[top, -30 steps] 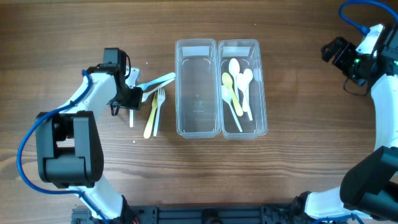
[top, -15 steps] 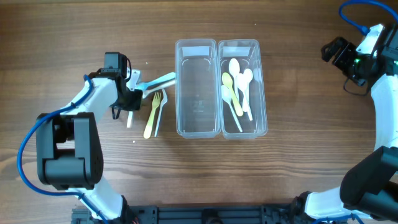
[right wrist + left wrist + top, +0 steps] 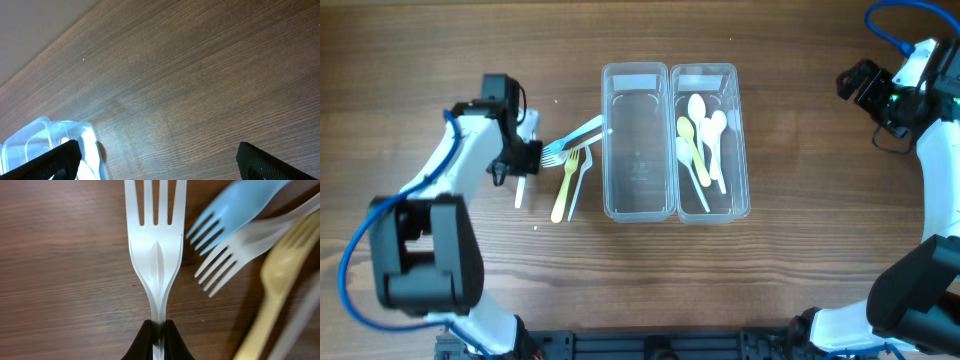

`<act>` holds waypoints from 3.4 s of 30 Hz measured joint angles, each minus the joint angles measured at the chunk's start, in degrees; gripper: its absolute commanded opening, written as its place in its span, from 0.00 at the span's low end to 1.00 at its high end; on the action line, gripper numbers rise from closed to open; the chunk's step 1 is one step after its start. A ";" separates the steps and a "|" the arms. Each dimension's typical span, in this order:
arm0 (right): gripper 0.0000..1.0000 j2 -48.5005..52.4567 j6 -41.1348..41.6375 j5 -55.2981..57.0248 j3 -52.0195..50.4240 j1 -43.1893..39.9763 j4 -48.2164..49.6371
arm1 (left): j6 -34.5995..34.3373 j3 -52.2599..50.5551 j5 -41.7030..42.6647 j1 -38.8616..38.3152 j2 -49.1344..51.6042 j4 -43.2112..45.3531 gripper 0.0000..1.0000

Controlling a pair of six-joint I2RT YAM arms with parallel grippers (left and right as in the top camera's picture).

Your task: Pack container

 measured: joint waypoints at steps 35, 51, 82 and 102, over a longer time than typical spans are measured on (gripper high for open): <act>1.00 0.00 0.00 0.00 0.00 0.00 0.00 | -26.95 9.99 5.53 -31.45 -1.03 10.82 1.00; 1.00 0.00 0.00 0.00 0.00 0.00 -0.02 | -13.09 7.50 -0.33 -14.49 -13.20 -8.52 0.83; 1.00 0.00 0.00 0.00 0.00 0.00 0.00 | -0.96 4.28 6.75 -14.14 9.75 -7.06 0.59; 1.00 0.00 0.00 0.00 0.00 0.00 0.00 | -1.66 4.96 3.23 -12.28 4.26 -5.66 0.64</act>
